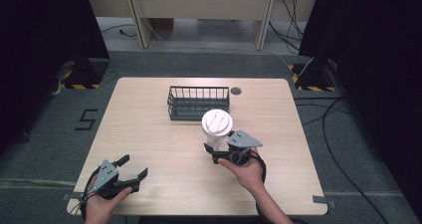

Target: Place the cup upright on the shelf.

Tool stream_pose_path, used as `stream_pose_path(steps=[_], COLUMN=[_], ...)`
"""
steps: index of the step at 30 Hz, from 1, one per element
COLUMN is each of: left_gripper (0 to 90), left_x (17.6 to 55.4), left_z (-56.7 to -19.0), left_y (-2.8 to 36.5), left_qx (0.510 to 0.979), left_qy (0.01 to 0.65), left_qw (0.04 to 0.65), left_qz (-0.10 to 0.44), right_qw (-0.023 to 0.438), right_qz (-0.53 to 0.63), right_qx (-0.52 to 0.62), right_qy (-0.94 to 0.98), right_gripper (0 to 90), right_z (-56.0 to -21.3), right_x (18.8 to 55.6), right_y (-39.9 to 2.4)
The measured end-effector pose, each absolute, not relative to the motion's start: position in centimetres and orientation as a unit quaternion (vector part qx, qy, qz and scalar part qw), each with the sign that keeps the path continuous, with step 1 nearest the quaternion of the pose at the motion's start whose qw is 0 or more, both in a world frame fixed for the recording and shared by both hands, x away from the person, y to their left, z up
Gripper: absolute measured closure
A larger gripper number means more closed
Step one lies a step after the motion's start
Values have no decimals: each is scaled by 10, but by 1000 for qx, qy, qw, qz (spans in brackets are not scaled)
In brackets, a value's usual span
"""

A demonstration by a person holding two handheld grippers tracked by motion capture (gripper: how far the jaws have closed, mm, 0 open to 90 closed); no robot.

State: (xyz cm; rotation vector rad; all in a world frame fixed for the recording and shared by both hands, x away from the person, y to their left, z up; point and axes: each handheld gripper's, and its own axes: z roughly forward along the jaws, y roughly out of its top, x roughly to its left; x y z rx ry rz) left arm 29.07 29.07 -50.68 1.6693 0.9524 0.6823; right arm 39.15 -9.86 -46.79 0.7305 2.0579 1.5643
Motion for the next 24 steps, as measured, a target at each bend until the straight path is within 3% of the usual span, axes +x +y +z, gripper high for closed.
stream_pose_path(steps=[24], left_gripper=[150], left_x=[291], left_z=[-507], left_y=[291], left_qx=[697], left_qy=[398], left_qw=[524], left_qz=[284], right_qw=[245], right_qz=[558], right_qx=[283], right_qy=[741], right_gripper=[188], right_z=[-455], right_x=[422], right_y=[-94])
